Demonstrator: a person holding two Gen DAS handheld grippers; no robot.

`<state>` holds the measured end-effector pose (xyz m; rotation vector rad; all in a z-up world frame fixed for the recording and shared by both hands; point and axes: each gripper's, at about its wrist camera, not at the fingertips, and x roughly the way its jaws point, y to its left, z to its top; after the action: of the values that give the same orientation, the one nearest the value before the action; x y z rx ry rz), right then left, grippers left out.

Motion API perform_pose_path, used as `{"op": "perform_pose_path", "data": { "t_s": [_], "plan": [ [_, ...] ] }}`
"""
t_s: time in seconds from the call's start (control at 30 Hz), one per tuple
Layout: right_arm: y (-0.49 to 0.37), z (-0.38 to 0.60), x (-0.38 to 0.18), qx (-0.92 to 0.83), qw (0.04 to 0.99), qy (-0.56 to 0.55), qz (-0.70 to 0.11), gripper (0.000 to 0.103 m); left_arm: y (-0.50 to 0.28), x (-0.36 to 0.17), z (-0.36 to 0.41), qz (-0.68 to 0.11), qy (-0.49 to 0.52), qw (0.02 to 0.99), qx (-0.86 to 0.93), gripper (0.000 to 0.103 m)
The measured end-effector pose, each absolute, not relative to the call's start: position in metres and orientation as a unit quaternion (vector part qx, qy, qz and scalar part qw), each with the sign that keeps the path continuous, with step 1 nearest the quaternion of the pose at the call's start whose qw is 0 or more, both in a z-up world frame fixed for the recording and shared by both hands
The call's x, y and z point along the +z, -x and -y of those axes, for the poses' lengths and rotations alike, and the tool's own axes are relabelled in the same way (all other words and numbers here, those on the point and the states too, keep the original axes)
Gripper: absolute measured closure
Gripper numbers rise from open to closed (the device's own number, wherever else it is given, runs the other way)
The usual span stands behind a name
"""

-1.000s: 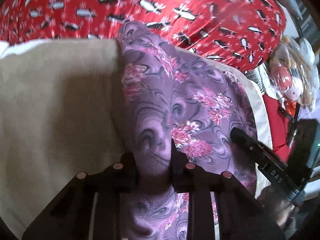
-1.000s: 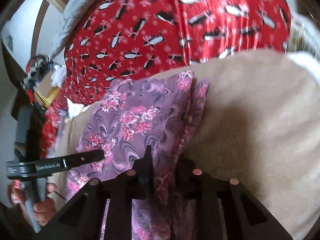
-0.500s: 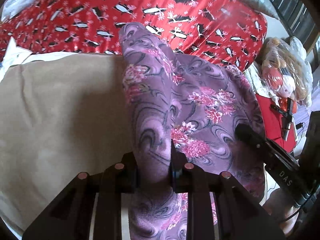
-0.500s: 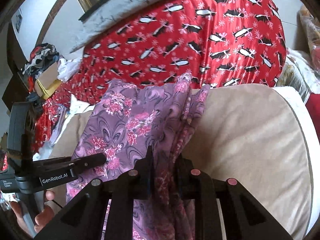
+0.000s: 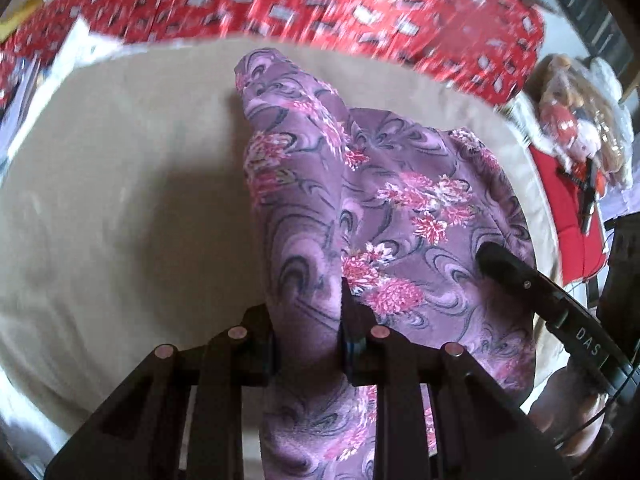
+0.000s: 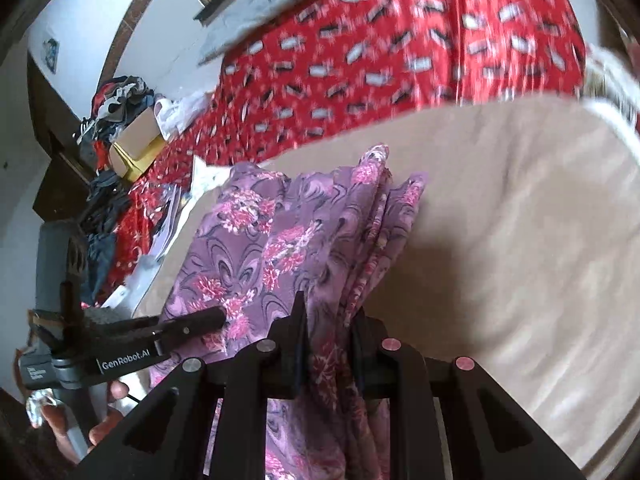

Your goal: Fold small clothes

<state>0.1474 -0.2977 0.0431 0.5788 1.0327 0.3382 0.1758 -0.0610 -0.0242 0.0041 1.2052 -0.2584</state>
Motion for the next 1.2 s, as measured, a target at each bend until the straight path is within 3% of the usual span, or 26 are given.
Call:
{"op": "perform_pose_path", "data": {
  "t_s": [0.07, 0.1, 0.2, 0.4, 0.53, 0.57, 0.63, 0.73, 0.8, 0.87, 0.97, 1.1, 1.2],
  "plan": [
    [-0.138, 0.288, 0.016, 0.148, 0.798, -0.283, -0.511, 0.085, -0.173, -0.046, 0.052, -0.588, 0.003, 0.801, -0.113, 0.076],
    [-0.136, 0.286, 0.007, 0.139, 0.793, -0.281, -0.522, 0.084, -0.173, -0.056, 0.047, -0.595, 0.005, 0.796, -0.111, 0.066],
    [-0.128, 0.298, -0.016, 0.128, 0.777, -0.319, -0.528, 0.077, -0.172, -0.056, 0.035, -0.591, 0.020, 0.796, -0.129, 0.056],
    [-0.137, 0.337, 0.008, 0.079, 0.799, -0.361, -0.474, 0.071, -0.182, -0.024, 0.021, -0.542, 0.056, 0.821, -0.170, 0.055],
    [-0.174, 0.316, -0.001, 0.099, 0.788, -0.329, -0.511, 0.063, -0.214, -0.020, 0.040, -0.542, 0.048, 0.823, -0.166, 0.054],
    [-0.181, 0.311, -0.006, 0.095, 0.785, -0.314, -0.525, 0.063, -0.223, -0.021, 0.048, -0.540, 0.031, 0.827, -0.154, 0.053],
    [-0.194, 0.303, -0.007, 0.114, 0.790, -0.305, -0.520, 0.096, -0.237, -0.023, 0.059, -0.530, 0.002, 0.837, -0.135, 0.053],
    [-0.197, 0.304, -0.003, 0.106, 0.814, -0.287, -0.493, 0.099, -0.258, -0.042, 0.067, -0.533, -0.031, 0.840, -0.096, 0.044],
    [-0.203, 0.311, -0.032, 0.087, 0.791, -0.297, -0.528, 0.098, -0.275, -0.064, 0.061, -0.554, -0.008, 0.827, -0.091, 0.026],
    [-0.202, 0.321, -0.046, 0.094, 0.769, -0.346, -0.529, 0.095, -0.281, -0.068, 0.049, -0.568, 0.034, 0.816, -0.101, 0.026],
    [-0.196, 0.332, -0.026, 0.071, 0.783, -0.343, -0.515, 0.081, -0.275, -0.051, 0.032, -0.555, 0.061, 0.822, -0.110, 0.026],
    [-0.195, 0.316, 0.008, 0.106, 0.832, -0.293, -0.460, 0.081, -0.263, -0.036, 0.031, -0.530, 0.052, 0.840, -0.103, 0.026],
    [-0.211, 0.291, -0.008, 0.123, 0.826, -0.238, -0.497, 0.082, -0.268, -0.059, 0.044, -0.549, 0.005, 0.832, -0.078, 0.023]
  ]
}}
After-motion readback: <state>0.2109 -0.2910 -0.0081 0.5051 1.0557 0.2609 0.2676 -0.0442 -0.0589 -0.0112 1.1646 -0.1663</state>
